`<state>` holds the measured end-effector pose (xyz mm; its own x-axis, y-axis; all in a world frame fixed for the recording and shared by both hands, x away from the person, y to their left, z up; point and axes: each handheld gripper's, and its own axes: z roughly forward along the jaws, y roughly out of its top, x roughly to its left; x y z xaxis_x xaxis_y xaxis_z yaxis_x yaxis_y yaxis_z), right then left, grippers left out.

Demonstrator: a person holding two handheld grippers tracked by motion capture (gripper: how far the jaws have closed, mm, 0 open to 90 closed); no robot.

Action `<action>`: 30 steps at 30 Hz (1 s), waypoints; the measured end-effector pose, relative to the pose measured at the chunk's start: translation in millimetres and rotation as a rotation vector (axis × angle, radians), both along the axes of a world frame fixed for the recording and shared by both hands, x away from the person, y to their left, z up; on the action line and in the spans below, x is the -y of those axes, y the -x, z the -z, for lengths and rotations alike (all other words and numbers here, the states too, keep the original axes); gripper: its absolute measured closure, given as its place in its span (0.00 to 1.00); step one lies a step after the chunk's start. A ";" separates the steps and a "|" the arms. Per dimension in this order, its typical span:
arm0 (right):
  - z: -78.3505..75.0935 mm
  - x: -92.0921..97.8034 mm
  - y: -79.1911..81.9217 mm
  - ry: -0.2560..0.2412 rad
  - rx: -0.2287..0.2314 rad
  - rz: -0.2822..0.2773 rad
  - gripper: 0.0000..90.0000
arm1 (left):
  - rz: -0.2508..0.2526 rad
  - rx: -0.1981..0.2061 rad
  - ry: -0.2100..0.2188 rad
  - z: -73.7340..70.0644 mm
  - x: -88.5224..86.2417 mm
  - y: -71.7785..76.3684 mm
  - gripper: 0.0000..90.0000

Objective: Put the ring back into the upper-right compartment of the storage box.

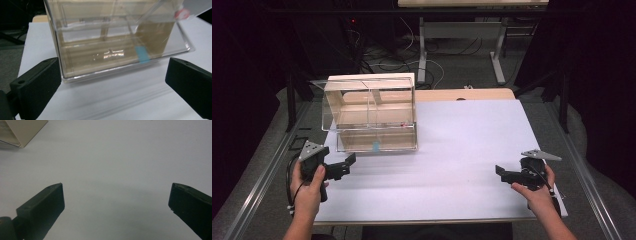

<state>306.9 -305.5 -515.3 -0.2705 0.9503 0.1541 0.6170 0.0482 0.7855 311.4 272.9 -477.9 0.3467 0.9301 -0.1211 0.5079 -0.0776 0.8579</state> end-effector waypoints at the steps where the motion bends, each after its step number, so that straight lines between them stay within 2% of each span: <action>1: 0.2 -0.2 -0.1 -0.001 0.003 0.001 0.00 | 0.003 -0.009 -0.011 2.7 0.0 -0.4 0.01; 3: 0.2 -0.4 -0.3 0.000 0.002 0.001 0.00 | 0.008 -0.020 -0.024 7.7 0.7 -0.7 0.01; 7: -0.3 0.1 -0.1 0.005 0.005 -0.006 0.00 | 0.009 -0.017 -0.057 15.4 2.1 0.1 0.01; 13: -0.4 -0.2 -0.1 0.003 0.003 -0.002 0.00 | 0.008 -0.015 -0.045 22.5 2.3 -0.4 0.01; 16: 0.0 -0.7 -0.3 0.006 0.005 -0.001 0.00 | 0.011 -0.027 -0.038 25.3 1.5 -1.5 0.01; 25: 0.6 -1.0 -1.1 0.011 0.003 -0.005 0.00 | 0.004 -0.065 -0.054 34.0 0.7 -6.2 0.01; 30: 0.7 -1.0 -1.2 0.012 0.004 -0.010 0.00 | 0.000 -0.066 -0.056 36.0 2.5 -7.6 0.00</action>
